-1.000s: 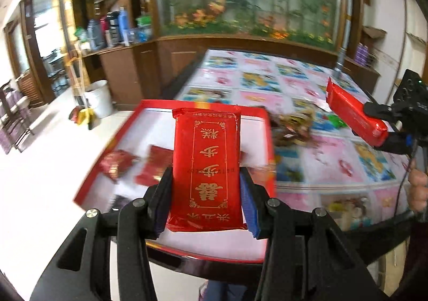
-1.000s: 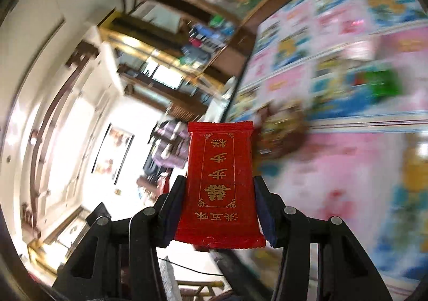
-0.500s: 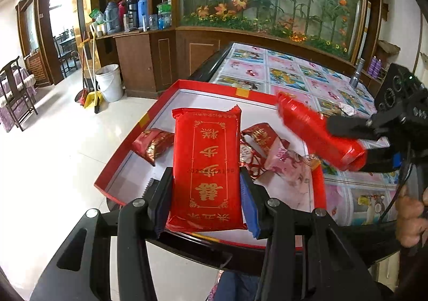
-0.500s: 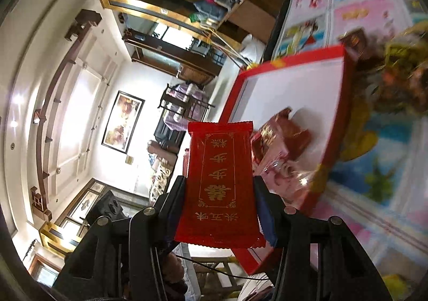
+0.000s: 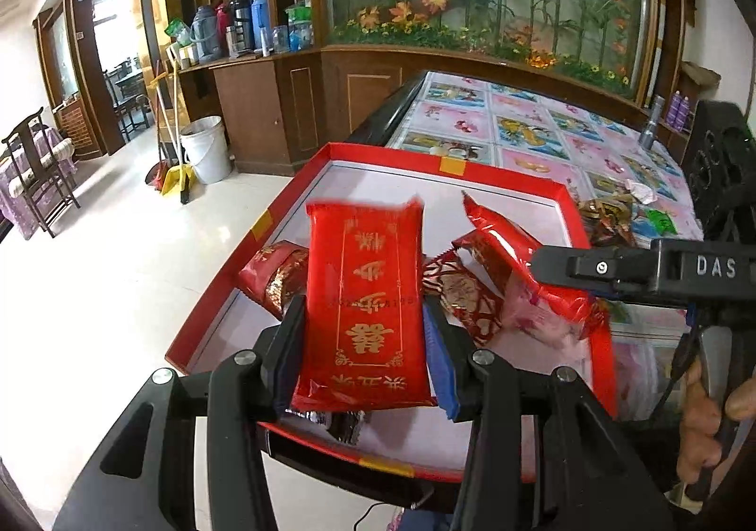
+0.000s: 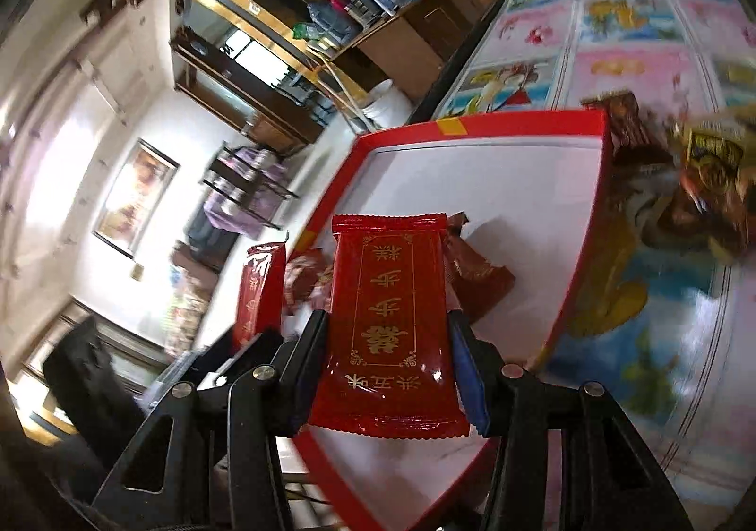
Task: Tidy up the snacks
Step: 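Carry both red packets over the red box and open both tools, then move right tool back to the table and grasp brown-gold snack bag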
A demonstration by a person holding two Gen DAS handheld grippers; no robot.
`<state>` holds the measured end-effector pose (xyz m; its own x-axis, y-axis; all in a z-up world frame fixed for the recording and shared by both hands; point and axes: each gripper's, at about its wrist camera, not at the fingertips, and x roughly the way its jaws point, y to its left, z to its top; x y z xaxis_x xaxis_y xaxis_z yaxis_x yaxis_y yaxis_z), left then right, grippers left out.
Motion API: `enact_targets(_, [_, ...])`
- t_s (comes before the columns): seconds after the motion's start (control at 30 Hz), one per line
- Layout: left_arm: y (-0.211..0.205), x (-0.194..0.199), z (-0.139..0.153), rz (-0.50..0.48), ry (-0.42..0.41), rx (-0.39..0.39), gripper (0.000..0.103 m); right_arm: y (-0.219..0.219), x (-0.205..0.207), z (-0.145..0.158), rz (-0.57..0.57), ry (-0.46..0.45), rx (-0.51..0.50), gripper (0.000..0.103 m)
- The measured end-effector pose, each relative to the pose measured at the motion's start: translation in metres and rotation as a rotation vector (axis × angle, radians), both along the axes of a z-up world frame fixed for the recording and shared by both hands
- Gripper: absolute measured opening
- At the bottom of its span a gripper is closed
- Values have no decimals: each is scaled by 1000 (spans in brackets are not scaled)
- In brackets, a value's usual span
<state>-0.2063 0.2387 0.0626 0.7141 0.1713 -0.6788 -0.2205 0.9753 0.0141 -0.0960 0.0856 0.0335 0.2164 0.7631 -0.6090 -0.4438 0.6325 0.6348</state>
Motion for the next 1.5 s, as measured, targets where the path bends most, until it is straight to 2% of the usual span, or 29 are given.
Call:
enact_targets(0.13, [6, 2, 0, 50, 7, 34, 45, 14, -3, 6, 20, -33, -13, 53])
enact_targets(0.2, [8, 1, 2, 70, 11, 52, 46, 18, -6, 11, 41, -28, 13, 59])
enact_targets(0.47, [4, -4, 15, 115, -10, 126, 65, -3, -6, 19, 5, -57, 48, 61])
enact_targets(0.83, [-29, -4, 32, 99, -29, 207, 82, -72, -1, 36, -121, -90, 99, 66])
enact_targets(0.93, [-35, -6, 29, 80, -16, 210, 83, -104, -1, 38, -171, -112, 104, 68])
enact_targets(1.07, [-42, -3, 17, 64, 30, 223, 83, -163, 6, 36, -310, -123, 74, 70])
enact_targets(1.2, [-47, 0, 13, 44, 45, 222, 83, -215, 12, 27, -443, -88, 48, 72])
enact_targets(1.3, [-54, 3, 13, 21, 45, 228, 83, -240, 23, 19, -499, -23, 83, 72])
enact_targets(1.4, [-59, 3, 12, 3, 50, 232, 83, -231, 44, 12, -468, 64, 138, 73])
enact_targets(1.5, [-59, 1, 13, 1, 54, 231, 83, -197, 66, 10, -444, 82, 46, 73])
